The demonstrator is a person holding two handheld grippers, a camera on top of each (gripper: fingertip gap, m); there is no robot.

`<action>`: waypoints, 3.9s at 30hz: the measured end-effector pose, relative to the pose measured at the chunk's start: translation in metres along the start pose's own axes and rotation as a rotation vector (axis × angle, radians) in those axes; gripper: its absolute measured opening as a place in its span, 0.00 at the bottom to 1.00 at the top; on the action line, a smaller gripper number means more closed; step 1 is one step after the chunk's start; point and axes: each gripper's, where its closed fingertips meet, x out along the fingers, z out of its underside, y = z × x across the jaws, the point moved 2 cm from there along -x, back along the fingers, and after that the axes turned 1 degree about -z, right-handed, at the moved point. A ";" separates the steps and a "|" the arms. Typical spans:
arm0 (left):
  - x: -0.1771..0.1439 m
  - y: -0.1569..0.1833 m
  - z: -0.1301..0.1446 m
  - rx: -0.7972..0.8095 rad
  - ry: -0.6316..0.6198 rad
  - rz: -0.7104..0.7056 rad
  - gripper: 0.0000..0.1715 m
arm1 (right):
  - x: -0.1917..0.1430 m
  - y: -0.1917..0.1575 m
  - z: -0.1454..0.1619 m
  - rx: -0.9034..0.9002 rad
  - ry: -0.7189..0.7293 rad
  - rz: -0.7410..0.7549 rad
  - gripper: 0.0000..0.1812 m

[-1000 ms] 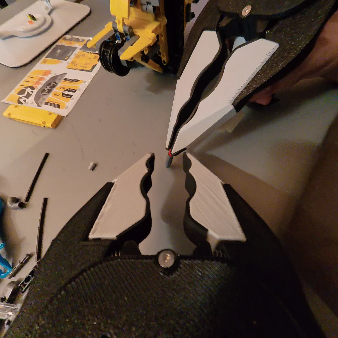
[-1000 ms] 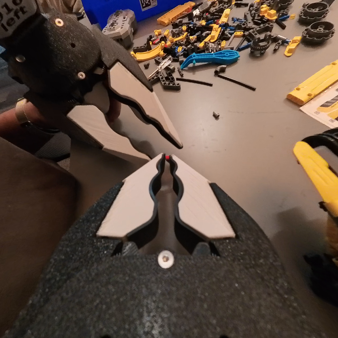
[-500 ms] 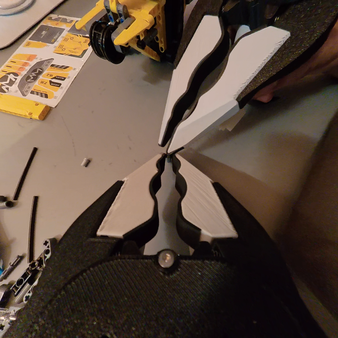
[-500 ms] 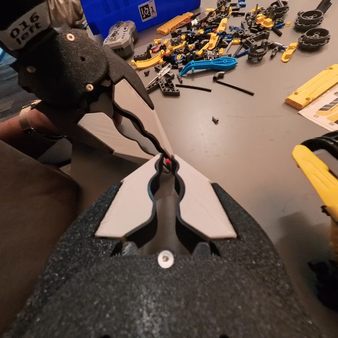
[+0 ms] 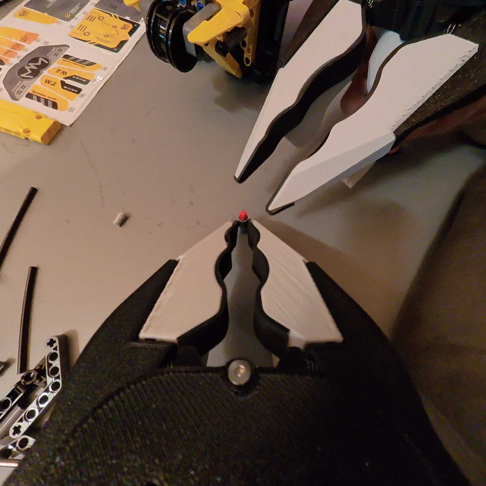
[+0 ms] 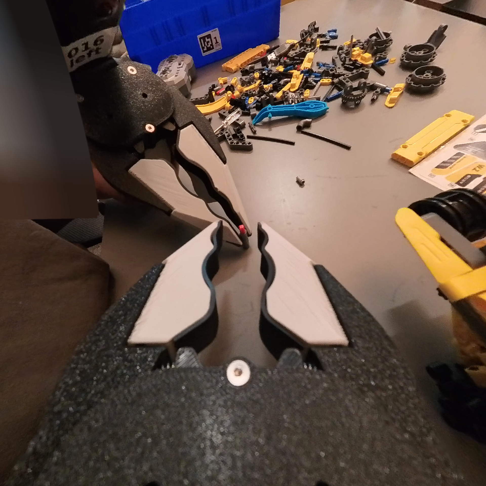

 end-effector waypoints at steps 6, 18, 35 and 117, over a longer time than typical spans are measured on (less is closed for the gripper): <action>0.003 0.001 0.003 0.014 -0.027 -0.006 0.04 | -0.002 0.001 0.000 -0.002 0.008 0.002 0.14; 0.003 0.001 0.003 0.014 -0.031 -0.004 0.04 | -0.008 0.004 0.001 -0.009 0.015 0.019 0.14; -0.027 -0.019 0.009 -0.071 0.033 -0.033 0.18 | -0.016 0.007 0.002 -0.029 0.034 0.049 0.15; -0.195 -0.257 0.004 -0.443 0.429 -0.597 0.06 | 0.072 0.053 -0.069 -0.218 0.026 0.291 0.08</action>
